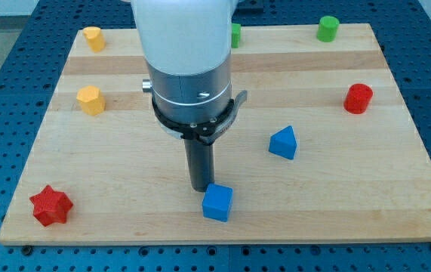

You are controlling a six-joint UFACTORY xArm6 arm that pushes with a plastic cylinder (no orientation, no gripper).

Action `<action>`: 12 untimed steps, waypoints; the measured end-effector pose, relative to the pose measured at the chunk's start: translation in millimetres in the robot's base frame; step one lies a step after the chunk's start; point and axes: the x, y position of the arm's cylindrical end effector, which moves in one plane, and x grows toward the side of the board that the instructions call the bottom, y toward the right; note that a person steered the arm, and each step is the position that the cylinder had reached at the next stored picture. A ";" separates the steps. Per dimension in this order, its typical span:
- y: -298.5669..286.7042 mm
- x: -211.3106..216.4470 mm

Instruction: Move the blue triangle to the bottom right of the board

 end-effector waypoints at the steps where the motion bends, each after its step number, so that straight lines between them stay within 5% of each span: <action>1: -3.7 -30.2; 3: 62.4 -81.8; 6: 207.8 -27.3; 10: 156.7 -60.5; 12: 154.9 -17.0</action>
